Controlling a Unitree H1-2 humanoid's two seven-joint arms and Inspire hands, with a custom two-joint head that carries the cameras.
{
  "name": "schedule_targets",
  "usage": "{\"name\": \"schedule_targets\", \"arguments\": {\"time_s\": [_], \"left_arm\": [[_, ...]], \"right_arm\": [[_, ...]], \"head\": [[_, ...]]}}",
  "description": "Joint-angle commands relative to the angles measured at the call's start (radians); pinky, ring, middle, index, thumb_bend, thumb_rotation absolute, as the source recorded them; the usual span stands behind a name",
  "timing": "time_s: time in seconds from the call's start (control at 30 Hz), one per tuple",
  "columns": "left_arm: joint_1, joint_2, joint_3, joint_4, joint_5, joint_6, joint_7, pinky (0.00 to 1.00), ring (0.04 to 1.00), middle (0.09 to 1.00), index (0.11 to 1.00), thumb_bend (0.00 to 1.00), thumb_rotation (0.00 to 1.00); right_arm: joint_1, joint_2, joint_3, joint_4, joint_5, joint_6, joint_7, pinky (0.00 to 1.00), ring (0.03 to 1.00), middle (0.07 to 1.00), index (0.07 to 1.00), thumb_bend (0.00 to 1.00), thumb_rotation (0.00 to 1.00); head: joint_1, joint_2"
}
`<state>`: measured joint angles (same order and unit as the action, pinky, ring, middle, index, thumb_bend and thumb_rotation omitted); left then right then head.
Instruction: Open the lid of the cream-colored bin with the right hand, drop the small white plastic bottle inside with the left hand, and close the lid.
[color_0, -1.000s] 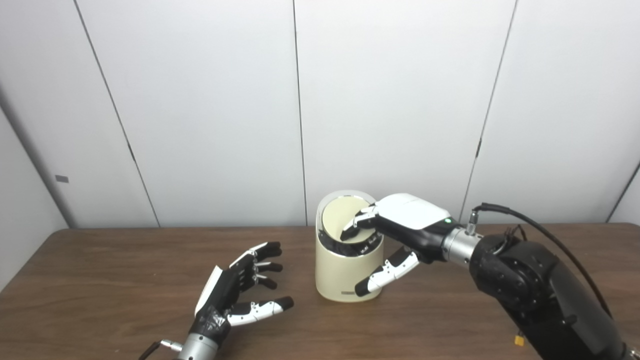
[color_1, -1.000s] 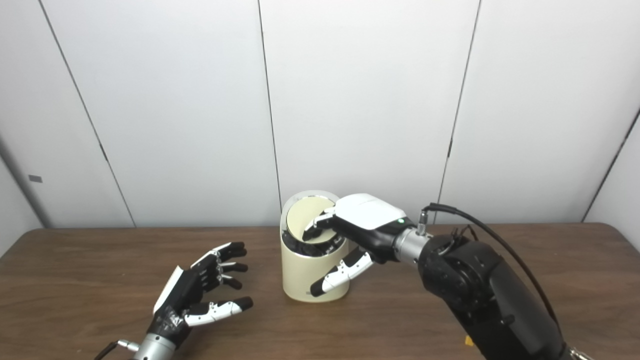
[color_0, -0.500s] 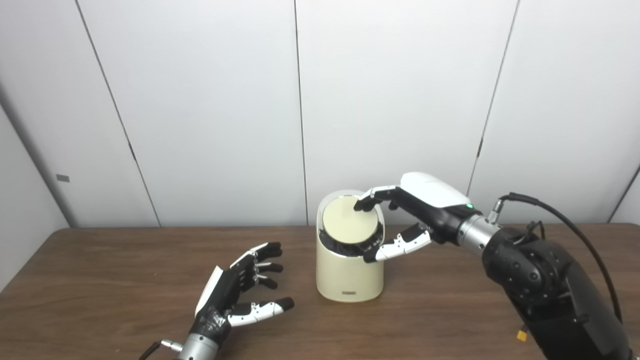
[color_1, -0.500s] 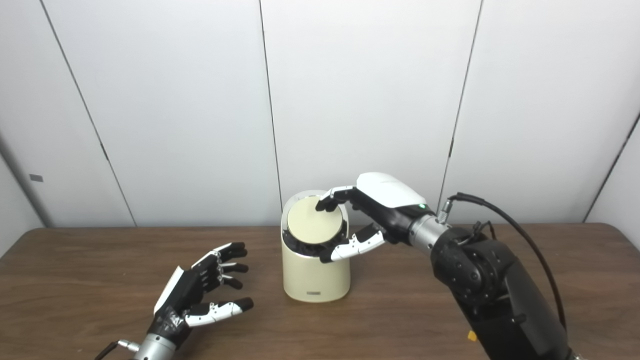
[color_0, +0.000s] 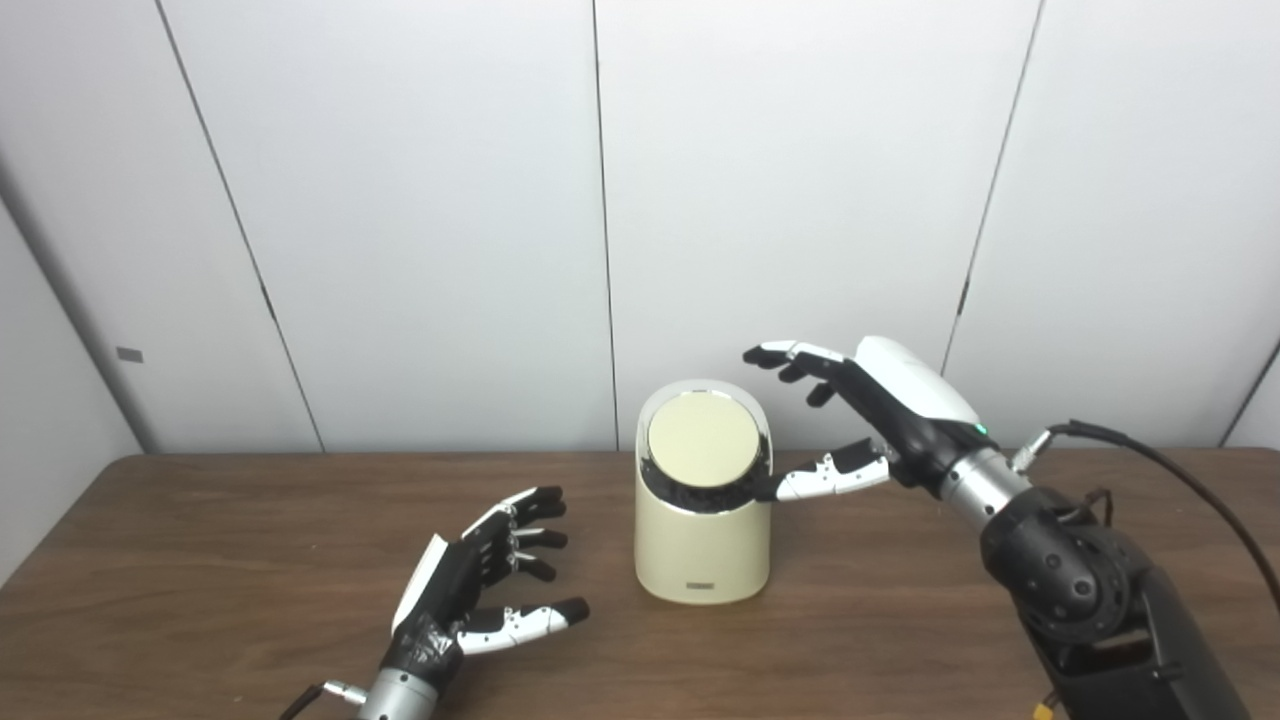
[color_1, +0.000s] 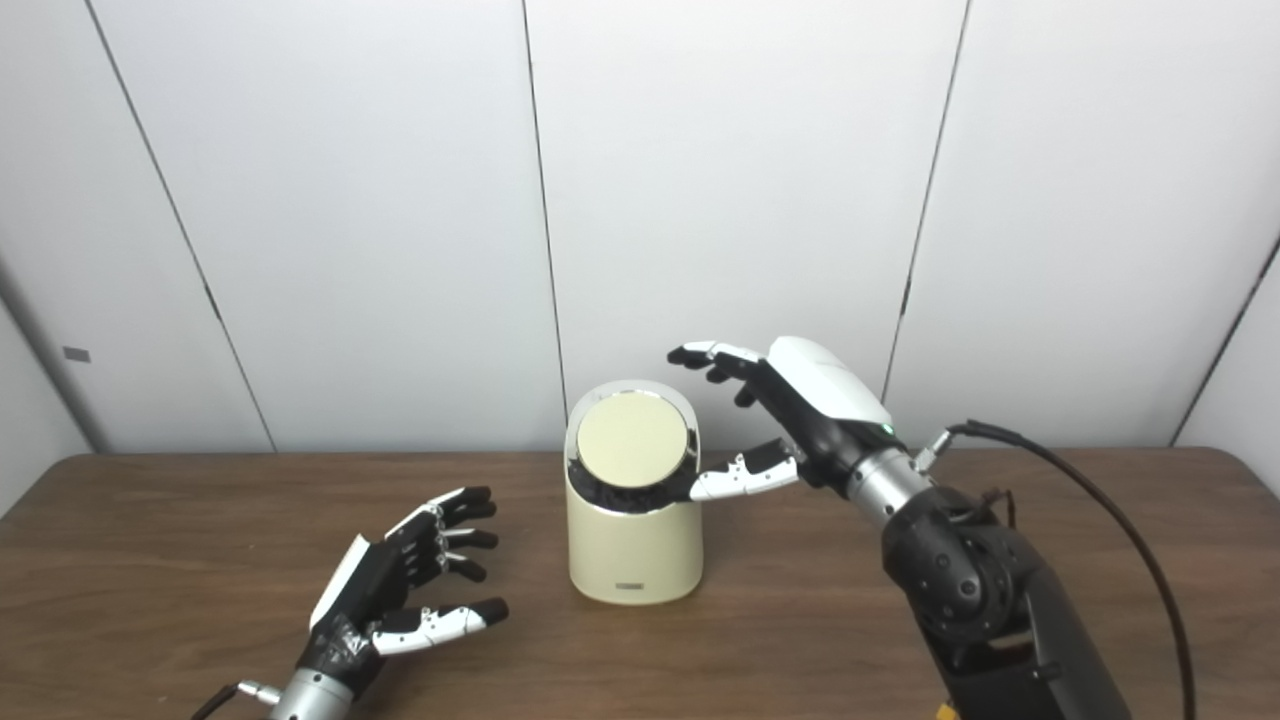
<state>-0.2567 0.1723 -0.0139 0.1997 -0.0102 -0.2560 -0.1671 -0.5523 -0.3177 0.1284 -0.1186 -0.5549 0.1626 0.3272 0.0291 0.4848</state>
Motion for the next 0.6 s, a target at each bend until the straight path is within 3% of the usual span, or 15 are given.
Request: {"name": "schedule_targets", "arguments": {"time_s": [0.0,0.3,0.57], "left_arm": [[-0.038,0.009,0.007,-0.020,-0.016,-0.045,-0.004,0.60,0.740,0.826,0.848,0.82,0.13],[-0.031,0.009,0.009,-0.025,-0.012,-0.047,0.002,0.59,0.740,0.827,0.847,0.82,0.13],[-0.032,0.001,0.010,-0.024,-0.017,-0.053,0.005,0.60,0.742,0.827,0.847,0.82,0.15]], "right_arm": [[-0.011,0.016,-0.038,0.001,0.034,-0.009,-0.069,0.66,0.804,0.842,0.844,0.72,0.32],[0.103,0.049,-0.112,0.064,0.181,-0.097,-0.183,0.72,0.826,0.846,0.852,0.69,0.27],[0.163,0.115,-0.134,0.072,0.268,-0.105,-0.242,0.71,0.829,0.843,0.854,0.71,0.31]], "head": [[0.001,0.000],[-0.004,-0.004],[-0.005,-0.008]]}}
